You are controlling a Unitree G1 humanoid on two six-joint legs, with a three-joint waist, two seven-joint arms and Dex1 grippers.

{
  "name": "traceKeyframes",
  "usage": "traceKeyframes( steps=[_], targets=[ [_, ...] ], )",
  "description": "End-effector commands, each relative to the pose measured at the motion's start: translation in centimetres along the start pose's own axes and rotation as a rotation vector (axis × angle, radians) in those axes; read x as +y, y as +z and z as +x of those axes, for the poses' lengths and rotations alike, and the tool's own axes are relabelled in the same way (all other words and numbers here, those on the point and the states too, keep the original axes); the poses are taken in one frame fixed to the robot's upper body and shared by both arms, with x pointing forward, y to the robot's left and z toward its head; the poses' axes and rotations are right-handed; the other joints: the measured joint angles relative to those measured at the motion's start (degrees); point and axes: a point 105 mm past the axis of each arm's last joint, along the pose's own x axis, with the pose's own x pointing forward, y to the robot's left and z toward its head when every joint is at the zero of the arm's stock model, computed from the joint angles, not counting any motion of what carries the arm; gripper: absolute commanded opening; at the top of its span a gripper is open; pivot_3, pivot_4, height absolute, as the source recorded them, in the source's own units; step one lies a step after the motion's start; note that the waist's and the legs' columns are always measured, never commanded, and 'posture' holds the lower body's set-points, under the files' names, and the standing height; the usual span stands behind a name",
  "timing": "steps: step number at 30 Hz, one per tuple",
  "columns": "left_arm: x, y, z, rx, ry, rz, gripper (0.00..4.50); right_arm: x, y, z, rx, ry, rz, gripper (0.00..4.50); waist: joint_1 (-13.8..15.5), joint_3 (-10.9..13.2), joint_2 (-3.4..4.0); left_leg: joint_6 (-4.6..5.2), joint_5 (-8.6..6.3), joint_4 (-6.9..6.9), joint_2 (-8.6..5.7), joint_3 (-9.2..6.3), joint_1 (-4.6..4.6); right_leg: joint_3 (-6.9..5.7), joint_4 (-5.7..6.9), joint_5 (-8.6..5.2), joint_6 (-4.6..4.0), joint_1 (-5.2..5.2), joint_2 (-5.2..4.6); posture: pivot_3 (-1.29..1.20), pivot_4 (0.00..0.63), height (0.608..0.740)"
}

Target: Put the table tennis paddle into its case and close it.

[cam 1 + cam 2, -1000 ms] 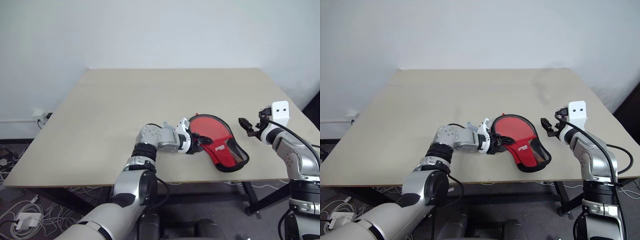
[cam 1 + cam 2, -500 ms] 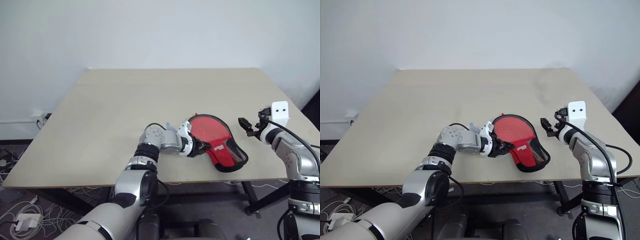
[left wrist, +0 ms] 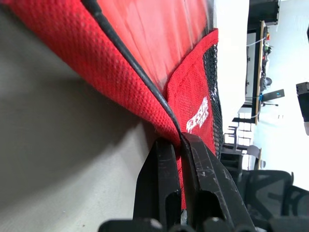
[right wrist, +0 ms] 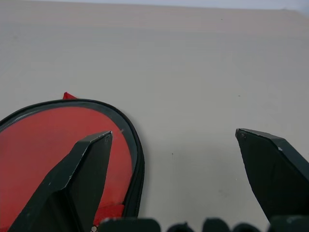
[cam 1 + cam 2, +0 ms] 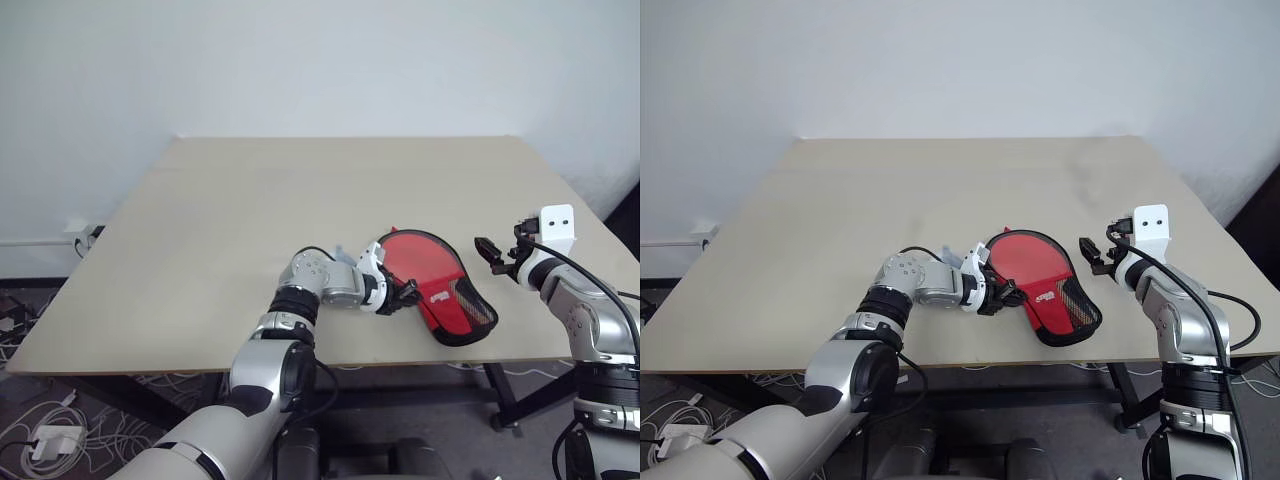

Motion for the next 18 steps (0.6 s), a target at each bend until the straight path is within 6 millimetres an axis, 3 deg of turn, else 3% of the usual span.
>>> traceKeyframes(
  steps=[1, 8, 11, 18],
  targets=[
    [-3.4, -3.6, 2.3, 0.163, -0.116, -0.006, 0.03, 0.0, 2.2, -0.5, -0.073, 0.007, -0.034, 4.45, 0.00, 0.00, 0.00, 0.00, 0.00, 0.00, 0.00, 0.00, 0.00, 0.00, 0.00, 0.00, 0.00, 0.00, 0.00, 0.00, 0.000, 0.715],
    [-1.1, -5.1, -1.1, 0.303, -0.088, 0.040, 0.03, -0.2, 2.4, -0.5, -0.076, 0.010, -0.039, 4.45, -0.03, 0.00, 0.00, 0.00, 0.00, -0.01, 0.00, -0.01, -0.01, 0.00, 0.01, 0.04, 0.08, -0.02, 0.00, 0.00, 0.000, 0.715],
    [-0.4, -4.8, -2.9, 0.305, -0.123, 0.077, 0.03, 0.0, 2.7, -0.3, -0.079, 0.015, -0.044, 4.45, -0.06, 0.00, 0.01, 0.00, 0.00, -0.03, 0.00, -0.01, -0.01, 0.00, 0.01, 0.06, 0.09, -0.03, 0.00, 0.00, 0.000, 0.715],
    [4.3, -5.1, -6.5, 0.313, 0.004, 0.135, 0.03, 0.1, 2.9, -0.1, -0.081, 0.024, -0.056, 4.45, -0.30, -0.03, 0.05, -0.03, 0.01, -0.11, 0.03, -0.02, 0.02, 0.02, 0.06, 0.01, -0.03, -0.03, 0.00, 0.00, 0.000, 0.715]
  ],
)
